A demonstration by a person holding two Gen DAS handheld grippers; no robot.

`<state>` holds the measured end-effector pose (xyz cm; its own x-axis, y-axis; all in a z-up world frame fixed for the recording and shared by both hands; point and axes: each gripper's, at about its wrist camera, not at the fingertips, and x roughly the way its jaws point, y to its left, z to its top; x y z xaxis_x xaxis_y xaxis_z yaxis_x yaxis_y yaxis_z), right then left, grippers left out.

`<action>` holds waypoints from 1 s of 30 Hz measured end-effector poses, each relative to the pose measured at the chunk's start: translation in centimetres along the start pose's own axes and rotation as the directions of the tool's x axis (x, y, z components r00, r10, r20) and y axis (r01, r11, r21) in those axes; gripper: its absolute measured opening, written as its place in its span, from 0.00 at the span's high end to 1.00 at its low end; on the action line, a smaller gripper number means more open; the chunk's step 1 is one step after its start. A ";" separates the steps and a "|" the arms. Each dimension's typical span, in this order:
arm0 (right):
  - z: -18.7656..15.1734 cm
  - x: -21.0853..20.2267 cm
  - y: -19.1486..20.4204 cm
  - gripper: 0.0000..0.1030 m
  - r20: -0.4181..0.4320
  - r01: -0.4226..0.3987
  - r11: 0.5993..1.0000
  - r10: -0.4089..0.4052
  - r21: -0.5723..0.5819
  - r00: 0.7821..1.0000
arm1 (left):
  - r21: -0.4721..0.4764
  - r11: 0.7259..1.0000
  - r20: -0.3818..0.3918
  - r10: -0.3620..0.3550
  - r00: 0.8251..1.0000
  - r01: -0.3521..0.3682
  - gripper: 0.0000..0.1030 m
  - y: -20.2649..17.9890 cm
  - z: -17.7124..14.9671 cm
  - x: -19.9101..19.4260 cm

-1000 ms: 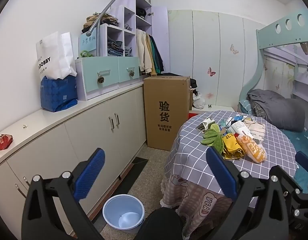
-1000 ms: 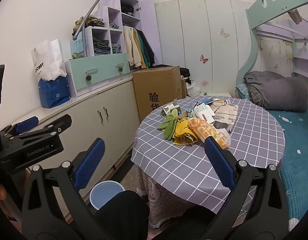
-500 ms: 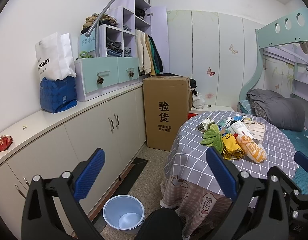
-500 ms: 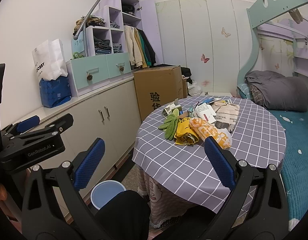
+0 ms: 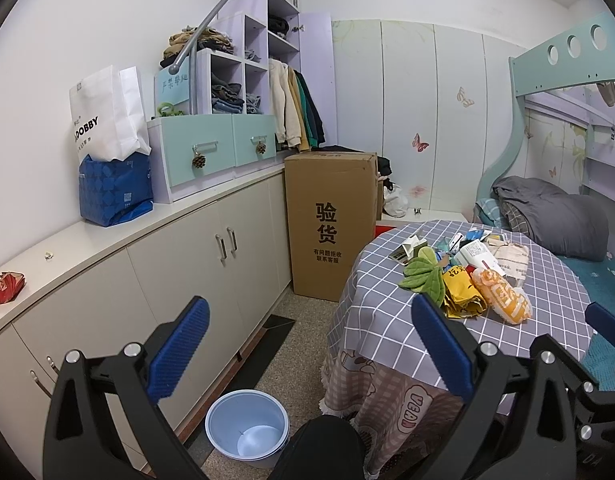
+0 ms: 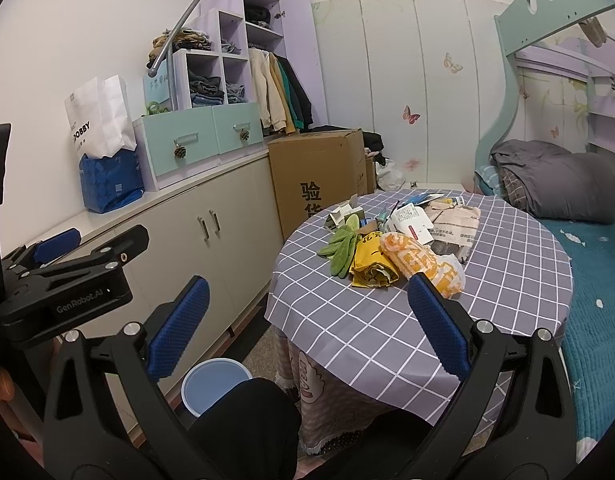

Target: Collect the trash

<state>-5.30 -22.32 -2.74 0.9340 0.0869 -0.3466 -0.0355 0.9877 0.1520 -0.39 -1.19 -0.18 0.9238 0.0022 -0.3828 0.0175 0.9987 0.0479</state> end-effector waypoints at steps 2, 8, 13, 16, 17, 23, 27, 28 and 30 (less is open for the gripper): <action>0.0 0.2 0.2 0.06 0.000 0.000 1.000 0.000 -0.001 1.000 | -0.001 1.000 0.000 0.000 1.000 0.000 0.04 -0.1 0.0 0.0; -0.4 0.2 0.1 0.06 -0.002 -0.003 1.000 0.003 -0.003 1.000 | 0.002 1.000 -0.005 0.001 1.000 -0.001 0.04 -0.3 -0.2 0.1; -0.5 0.4 -0.1 0.06 -0.021 -0.002 1.000 0.002 -0.010 1.000 | 0.000 1.000 -0.011 0.000 1.000 0.000 0.04 -0.3 -0.5 0.3; -0.5 0.4 -0.1 0.06 -0.019 0.001 1.000 -0.001 -0.018 1.000 | 0.002 1.000 -0.012 0.002 1.000 -0.002 0.04 -0.3 -0.5 0.4; -0.5 0.4 -0.1 0.06 -0.034 0.001 1.000 -0.002 -0.016 0.999 | 0.003 1.000 -0.013 0.004 1.000 -0.004 0.04 -0.2 -0.5 0.4; -0.7 0.8 -0.1 0.06 -0.072 0.013 0.999 -0.016 -0.051 0.997 | 0.005 1.000 -0.024 0.011 1.000 -0.011 0.04 0.0 -0.7 0.9; -0.9 1.0 -0.3 0.06 -0.034 0.022 0.997 -0.025 -0.073 0.999 | 0.012 1.000 -0.030 0.012 0.999 -0.012 0.04 -0.2 -1.0 1.1; -0.9 1.1 -0.4 0.06 -0.021 0.024 0.997 -0.025 -0.077 0.999 | 0.014 1.000 -0.033 0.012 0.999 -0.011 0.04 -0.3 -1.1 1.2; -1.0 1.3 -0.7 0.06 -0.021 0.023 0.998 -0.025 -0.062 0.999 | 0.016 1.000 -0.038 0.009 0.999 -0.009 0.04 -0.4 -1.1 1.4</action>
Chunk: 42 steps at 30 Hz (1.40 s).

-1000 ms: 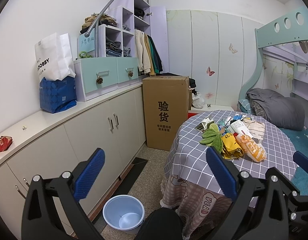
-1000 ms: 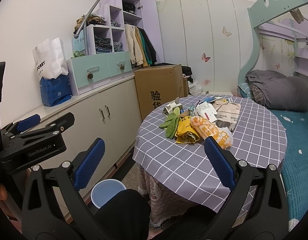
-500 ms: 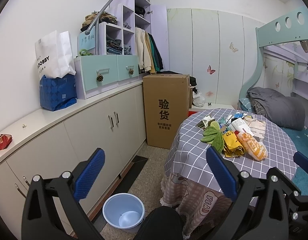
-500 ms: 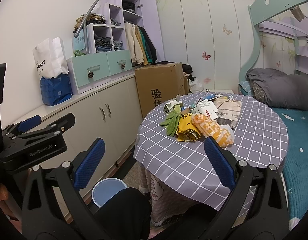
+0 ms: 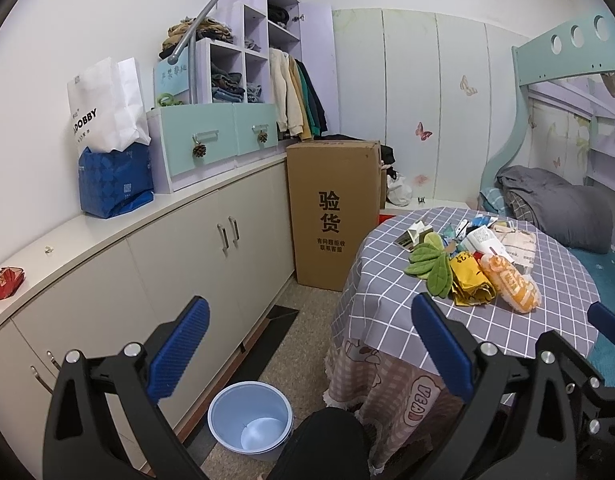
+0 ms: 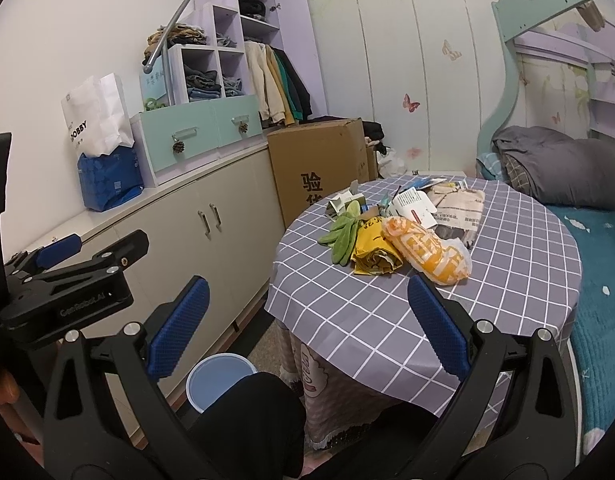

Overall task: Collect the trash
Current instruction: 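Grasp the orange-printed plastic bag with the right gripper while the left grasps the yellow packet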

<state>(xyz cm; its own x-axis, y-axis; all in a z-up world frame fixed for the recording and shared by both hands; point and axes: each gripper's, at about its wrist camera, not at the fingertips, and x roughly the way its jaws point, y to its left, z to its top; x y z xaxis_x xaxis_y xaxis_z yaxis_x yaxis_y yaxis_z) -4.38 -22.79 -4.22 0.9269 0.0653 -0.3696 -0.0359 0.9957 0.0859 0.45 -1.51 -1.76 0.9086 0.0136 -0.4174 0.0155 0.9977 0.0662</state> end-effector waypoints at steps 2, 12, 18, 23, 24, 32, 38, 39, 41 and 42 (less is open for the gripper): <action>-0.1 0.2 -0.3 0.06 -0.008 -0.002 1.000 0.002 0.013 1.000 | 0.003 1.000 -0.008 -0.002 1.000 0.002 0.04 -0.1 -0.1 0.3; -1.3 2.4 -3.3 0.06 -0.065 0.020 0.994 -0.013 0.110 0.998 | 0.041 0.999 -0.054 0.003 0.999 -0.001 0.04 -1.7 -0.9 2.9; -2.2 5.0 -6.7 0.06 -0.143 0.080 0.984 -0.058 0.158 0.988 | 0.091 0.995 -0.108 -0.031 0.994 0.041 0.04 -4.1 -1.2 7.1; -2.4 7.1 -9.8 0.06 -0.174 0.132 0.971 -0.097 0.197 0.980 | 0.126 0.981 -0.171 -0.123 0.978 0.145 0.04 -6.8 -0.9 10.4; -2.4 7.4 -10.2 0.06 -0.173 0.134 0.970 -0.099 0.203 0.980 | 0.120 0.976 -0.189 -0.154 0.970 0.179 0.04 -7.4 -0.7 11.2; -0.7 12.3 -12.4 0.06 -0.230 0.250 0.968 -0.241 0.010 0.943 | 0.059 0.960 -0.280 -0.248 0.927 0.274 0.04 -10.2 0.3 15.4; -0.5 16.8 -13.0 0.06 -0.304 0.187 0.970 -0.226 -0.153 0.925 | 0.041 0.941 -0.320 -0.306 0.897 0.336 0.04 -12.0 0.3 16.7; -0.4 17.3 -13.3 0.06 -0.305 0.172 0.971 -0.215 -0.164 0.928 | 0.037 0.937 -0.318 -0.318 0.893 0.347 0.04 -12.4 0.3 16.8; -0.4 18.2 -13.5 0.12 -0.318 0.149 0.977 -0.191 -0.151 0.929 | 0.036 0.934 -0.312 -0.327 0.892 0.355 0.04 -12.9 0.5 16.8; -0.2 18.5 -13.8 0.27 -0.325 0.132 0.982 -0.170 -0.136 0.930 | 0.040 0.932 -0.307 -0.330 0.892 0.359 0.04 -13.2 0.6 16.8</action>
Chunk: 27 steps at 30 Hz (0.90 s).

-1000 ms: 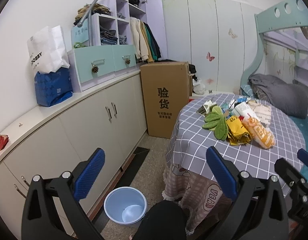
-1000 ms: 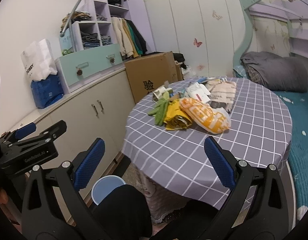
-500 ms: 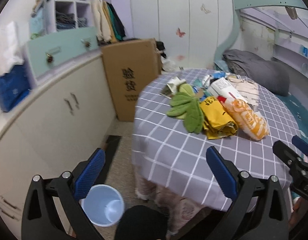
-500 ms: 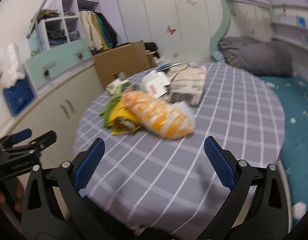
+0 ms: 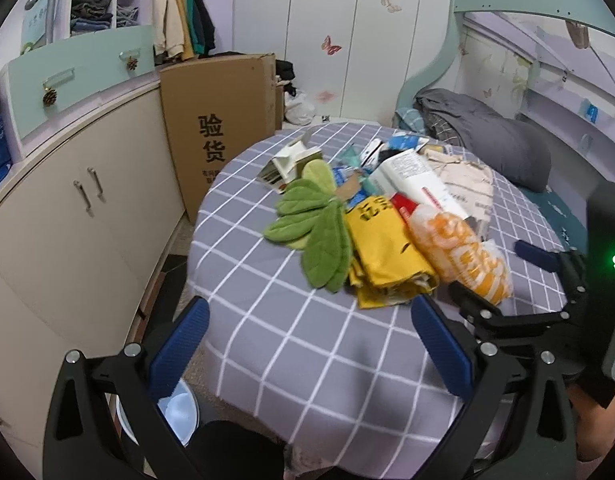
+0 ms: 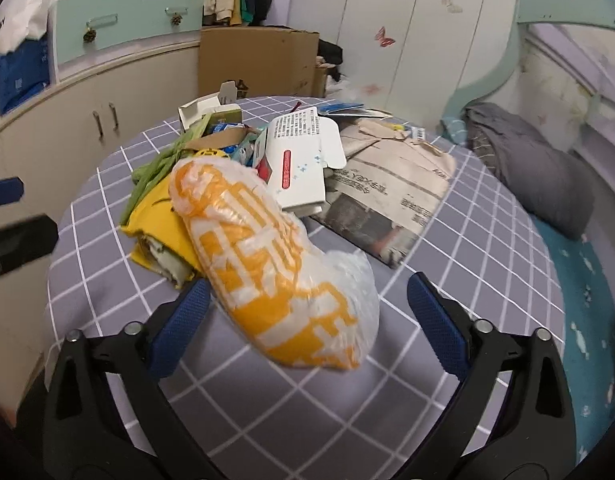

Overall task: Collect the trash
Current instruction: 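Grasp the orange-printed plastic bag with the right gripper while the left grasps the yellow packet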

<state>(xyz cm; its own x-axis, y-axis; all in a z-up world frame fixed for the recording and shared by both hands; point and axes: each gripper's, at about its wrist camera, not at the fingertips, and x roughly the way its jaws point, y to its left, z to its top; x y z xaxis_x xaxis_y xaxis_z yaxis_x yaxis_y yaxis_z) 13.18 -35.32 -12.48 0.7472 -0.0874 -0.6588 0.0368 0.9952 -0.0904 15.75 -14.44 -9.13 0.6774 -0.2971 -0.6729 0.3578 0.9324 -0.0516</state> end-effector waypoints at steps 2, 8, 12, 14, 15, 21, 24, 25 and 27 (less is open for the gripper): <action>0.1 0.4 -0.5 0.44 -0.026 -0.039 0.999 0.039 0.013 0.999 | 0.024 1.000 0.006 -0.006 1.000 0.006 0.04 -0.9 0.4 0.3; -1.3 -1.6 -2.4 0.50 0.034 -0.098 0.984 0.094 0.149 0.995 | 0.138 0.990 -0.004 -0.030 1.000 0.030 0.21 -4.2 1.1 1.4; -2.1 -3.5 -4.2 0.50 0.101 -0.107 0.964 0.085 0.243 0.991 | 0.220 0.975 -0.034 -0.022 0.999 0.029 0.23 -6.7 1.5 2.5; -2.6 -4.1 -5.2 0.50 0.126 -0.128 0.949 0.095 0.287 0.987 | 0.253 0.967 -0.052 -0.003 0.999 0.016 0.23 -7.7 1.9 3.5; -2.7 -4.2 -5.5 0.50 0.133 -0.139 0.943 0.102 0.303 0.986 | 0.265 0.964 -0.070 0.019 0.997 0.000 0.23 -8.3 2.1 4.2; -3.1 -3.9 -6.1 0.50 0.140 -0.158 0.927 0.117 0.340 0.983 | 0.339 0.938 -0.105 0.110 0.988 -0.069 0.35 -10.1 2.4 6.6; -3.4 -3.7 -6.3 0.50 0.143 -0.167 0.919 0.123 0.356 0.982 | 0.338 0.939 -0.129 0.115 0.985 -0.066 0.52 -10.3 2.3 7.0; -3.5 -3.8 -6.4 0.50 0.146 -0.169 0.918 0.123 0.360 0.982 | 0.333 0.940 -0.115 0.114 0.987 -0.070 0.64 -10.4 2.2 6.7; -3.6 -3.9 -6.3 0.50 0.150 -0.173 0.914 0.125 0.366 0.981 | 0.323 0.945 -0.107 0.095 0.990 -0.056 0.70 -10.3 2.2 6.0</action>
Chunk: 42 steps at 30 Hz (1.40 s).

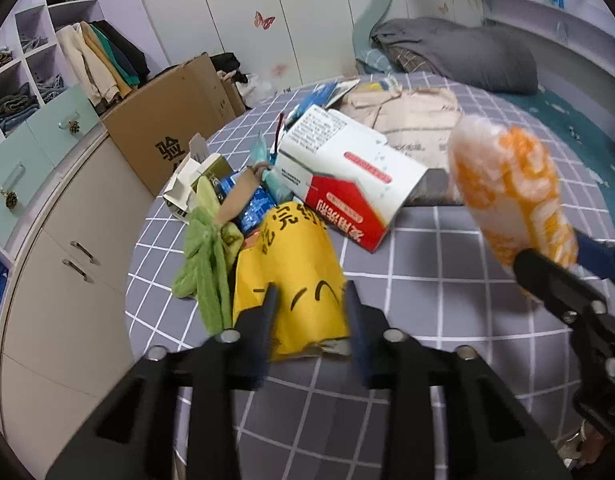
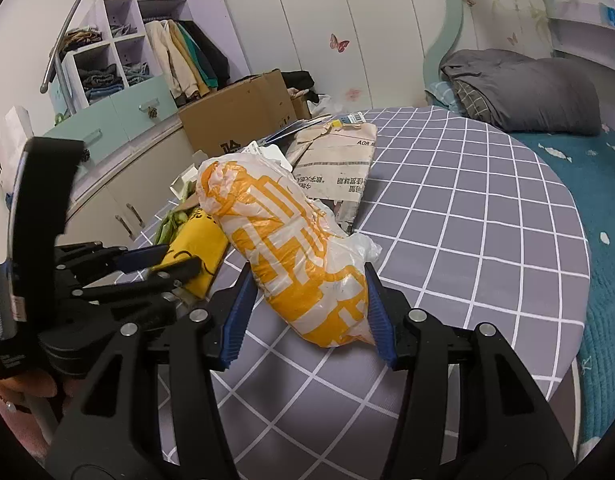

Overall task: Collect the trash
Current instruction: 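Grasp the orange-printed plastic bag with the right gripper while the left grasps the yellow packet, then carry both items over the blue bin and open the right gripper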

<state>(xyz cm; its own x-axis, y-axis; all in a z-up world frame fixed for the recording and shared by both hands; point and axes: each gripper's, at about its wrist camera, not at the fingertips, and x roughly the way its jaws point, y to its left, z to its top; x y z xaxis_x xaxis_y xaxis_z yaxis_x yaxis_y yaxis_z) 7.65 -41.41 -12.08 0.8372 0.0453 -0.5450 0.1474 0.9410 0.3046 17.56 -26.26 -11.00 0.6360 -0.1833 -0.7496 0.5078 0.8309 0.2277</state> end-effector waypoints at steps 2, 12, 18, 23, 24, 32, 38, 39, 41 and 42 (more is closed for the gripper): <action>-0.1 -0.1 0.0 0.50 0.001 -0.005 1.000 0.005 0.008 1.000 | -0.015 0.999 0.035 -0.051 0.998 0.052 0.76 0.3 -0.2 -1.2; -0.8 -1.2 1.1 0.50 0.023 -0.029 0.999 0.028 0.045 0.999 | -0.074 0.981 0.172 -0.163 0.971 0.178 0.83 1.6 -2.1 -5.7; -1.0 -2.6 3.3 0.50 0.040 -0.063 0.997 0.061 0.046 0.997 | -0.118 0.968 0.248 -0.189 0.950 0.223 0.83 3.7 -3.9 -8.7; -0.9 -3.8 6.9 0.50 0.055 -0.098 0.995 0.098 0.005 0.994 | -0.153 0.962 0.308 -0.170 0.936 0.225 0.83 6.1 -5.4 -11.5; -0.8 -4.1 7.7 0.50 0.057 -0.108 0.994 0.108 -0.003 0.992 | -0.158 0.961 0.318 -0.166 0.933 0.225 0.83 6.6 -5.7 -12.0; -1.0 -4.6 14.6 0.50 0.038 -0.194 0.976 0.198 -0.101 0.979 | -0.267 0.947 0.381 -0.063 0.922 0.175 0.83 13.0 -10.1 -16.1; -2.5 -1.9 21.7 0.50 -0.055 -0.284 0.940 0.279 -0.189 0.959 | -0.381 0.921 0.344 0.058 0.937 0.083 0.83 19.0 -14.3 -16.5; -3.0 -1.0 23.2 0.50 -0.082 -0.305 0.930 0.294 -0.203 0.952 | -0.401 0.913 0.328 0.075 0.942 0.067 0.83 20.0 -15.0 -16.1; -4.0 0.5 25.3 0.50 -0.128 -0.339 0.916 0.318 -0.216 0.940 | -0.445 0.895 0.281 0.106 0.954 0.031 0.83 22.2 -16.7 -14.9; -4.7 1.6 26.7 0.50 -0.161 -0.362 0.905 0.332 -0.222 0.929 | -0.475 0.880 0.242 0.126 0.962 0.004 0.83 23.6 -17.9 -13.8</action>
<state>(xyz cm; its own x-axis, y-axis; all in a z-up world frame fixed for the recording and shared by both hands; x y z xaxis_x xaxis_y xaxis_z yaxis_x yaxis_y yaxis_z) 10.43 -14.63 -8.52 0.7422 0.4087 -0.5311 -0.2867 0.9100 0.2996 10.36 5.34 -6.40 0.8164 -0.1989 -0.5421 0.1733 0.9799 -0.0986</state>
